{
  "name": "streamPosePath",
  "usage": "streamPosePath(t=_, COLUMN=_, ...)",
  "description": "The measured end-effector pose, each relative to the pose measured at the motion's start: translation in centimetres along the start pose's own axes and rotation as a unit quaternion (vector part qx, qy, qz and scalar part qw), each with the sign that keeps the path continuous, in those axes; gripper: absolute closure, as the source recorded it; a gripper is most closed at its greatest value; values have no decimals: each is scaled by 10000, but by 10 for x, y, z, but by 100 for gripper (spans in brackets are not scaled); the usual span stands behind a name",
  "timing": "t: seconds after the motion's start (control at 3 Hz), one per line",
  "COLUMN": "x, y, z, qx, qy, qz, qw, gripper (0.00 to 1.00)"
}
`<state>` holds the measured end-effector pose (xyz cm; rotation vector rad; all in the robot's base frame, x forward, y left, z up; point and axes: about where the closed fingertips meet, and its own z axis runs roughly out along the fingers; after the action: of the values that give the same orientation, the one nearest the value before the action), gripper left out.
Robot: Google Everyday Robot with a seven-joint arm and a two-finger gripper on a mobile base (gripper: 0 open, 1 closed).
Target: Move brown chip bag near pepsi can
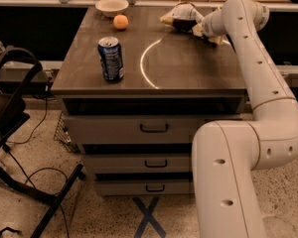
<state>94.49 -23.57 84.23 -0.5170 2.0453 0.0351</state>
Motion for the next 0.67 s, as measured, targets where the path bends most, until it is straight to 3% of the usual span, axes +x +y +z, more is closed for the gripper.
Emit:
streamPosePath(t=0.33, x=0, y=0, z=0, qx=1, qy=0, qz=0, qw=10000, gripper=100)
streamPosePath(t=0.67, x=-50, y=-9, z=-54, qx=501, qy=300, qz=-395, qw=9975, gripper=100)
